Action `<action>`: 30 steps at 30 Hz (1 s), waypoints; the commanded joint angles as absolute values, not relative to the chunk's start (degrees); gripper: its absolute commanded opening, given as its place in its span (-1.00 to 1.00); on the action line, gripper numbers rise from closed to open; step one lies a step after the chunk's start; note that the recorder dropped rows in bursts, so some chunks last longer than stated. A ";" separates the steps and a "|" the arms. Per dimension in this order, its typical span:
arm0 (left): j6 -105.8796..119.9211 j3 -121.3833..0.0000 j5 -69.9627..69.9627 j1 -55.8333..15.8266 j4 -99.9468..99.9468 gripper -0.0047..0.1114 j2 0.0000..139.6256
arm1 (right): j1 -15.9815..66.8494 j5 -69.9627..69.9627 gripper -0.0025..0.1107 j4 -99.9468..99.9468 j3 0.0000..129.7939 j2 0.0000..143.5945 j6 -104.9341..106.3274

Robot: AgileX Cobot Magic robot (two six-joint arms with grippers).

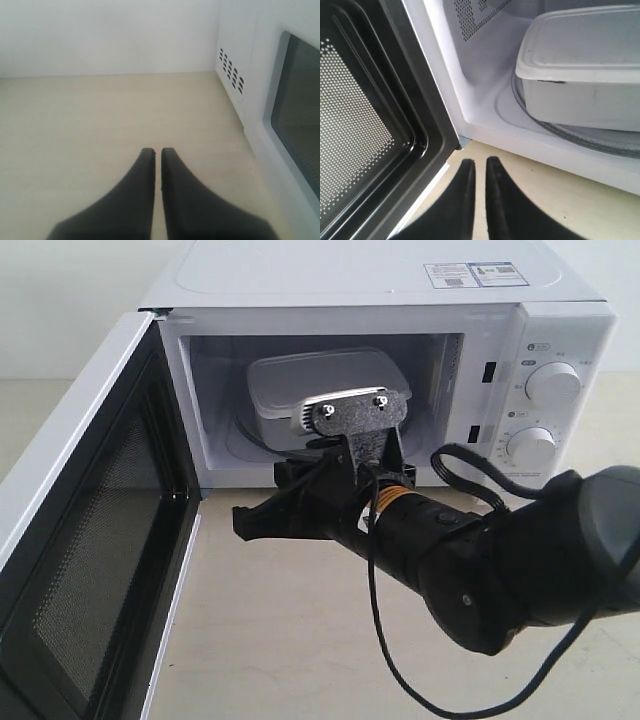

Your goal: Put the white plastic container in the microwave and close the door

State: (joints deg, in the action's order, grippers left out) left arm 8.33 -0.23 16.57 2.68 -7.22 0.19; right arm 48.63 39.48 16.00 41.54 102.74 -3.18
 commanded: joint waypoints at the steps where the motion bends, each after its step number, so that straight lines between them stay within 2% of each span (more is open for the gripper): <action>1: 8.06 0.00 16.52 2.80 -7.06 -0.84 0.00 | 48.57 38.90 -0.91 18.36 41.27 101.82 -3.03; 22: 8.06 0.00 16.52 2.80 -7.06 -0.84 0.00 | 48.57 41.98 -0.91 23.93 41.27 101.82 -2.64; 30: 8.06 0.00 16.52 2.80 -7.06 -0.84 0.00 | 48.57 43.23 -0.91 29.98 41.27 101.82 6.51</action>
State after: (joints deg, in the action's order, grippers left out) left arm 8.33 -0.23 16.57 2.68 -7.22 0.19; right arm 48.63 42.03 28.93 41.54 102.59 3.41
